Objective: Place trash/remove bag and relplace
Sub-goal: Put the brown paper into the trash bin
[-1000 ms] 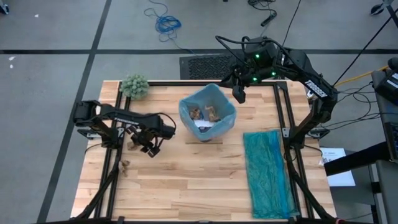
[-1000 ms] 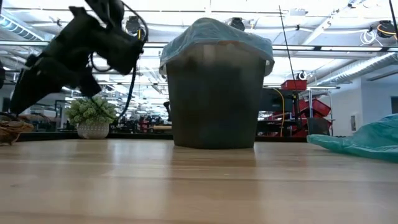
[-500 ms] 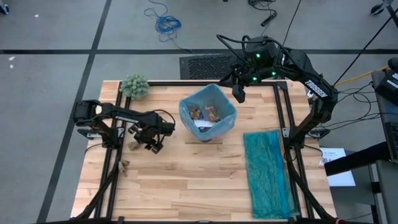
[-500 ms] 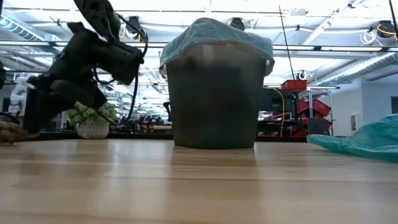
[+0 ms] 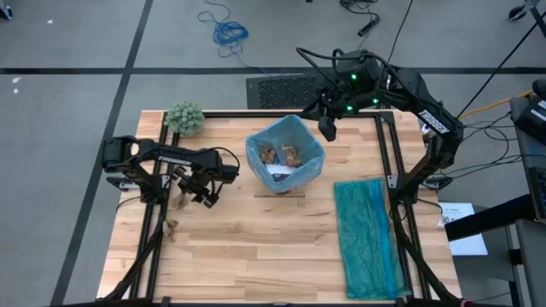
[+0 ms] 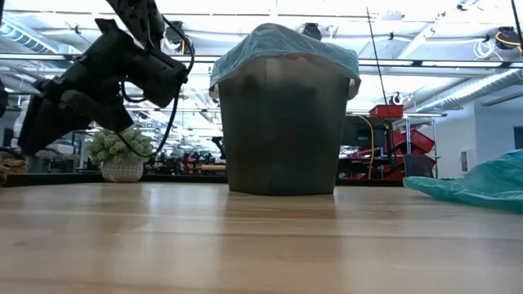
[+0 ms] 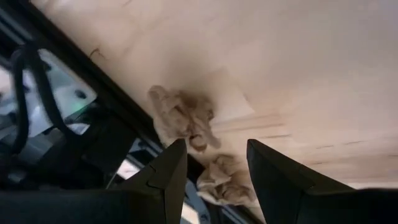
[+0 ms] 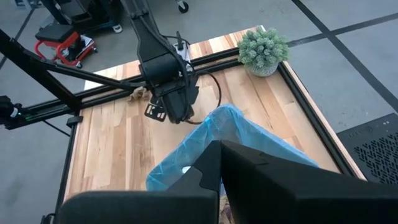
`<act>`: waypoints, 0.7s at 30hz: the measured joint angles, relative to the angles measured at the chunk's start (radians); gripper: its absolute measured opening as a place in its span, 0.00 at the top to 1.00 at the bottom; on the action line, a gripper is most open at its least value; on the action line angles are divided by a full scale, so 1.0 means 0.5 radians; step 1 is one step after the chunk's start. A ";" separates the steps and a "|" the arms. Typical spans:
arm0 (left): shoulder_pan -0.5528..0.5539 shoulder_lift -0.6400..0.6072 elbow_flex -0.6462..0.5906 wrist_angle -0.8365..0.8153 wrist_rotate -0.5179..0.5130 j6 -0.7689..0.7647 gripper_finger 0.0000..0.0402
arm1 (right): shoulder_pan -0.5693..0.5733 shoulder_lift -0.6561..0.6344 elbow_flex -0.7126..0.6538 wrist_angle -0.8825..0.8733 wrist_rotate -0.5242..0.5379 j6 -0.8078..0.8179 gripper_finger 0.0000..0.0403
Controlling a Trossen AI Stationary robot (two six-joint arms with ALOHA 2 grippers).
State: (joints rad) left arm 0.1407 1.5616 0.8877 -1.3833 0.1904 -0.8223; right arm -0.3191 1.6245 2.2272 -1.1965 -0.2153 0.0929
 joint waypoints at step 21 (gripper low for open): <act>0.119 0.003 -0.422 0.444 0.134 0.032 0.60 | 0.000 0.000 0.001 -0.003 0.001 -0.032 1.00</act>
State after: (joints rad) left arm 0.2004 1.5631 0.6768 -1.1611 0.2577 -0.8062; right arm -0.3191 1.6245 2.2276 -1.1982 -0.2150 0.0769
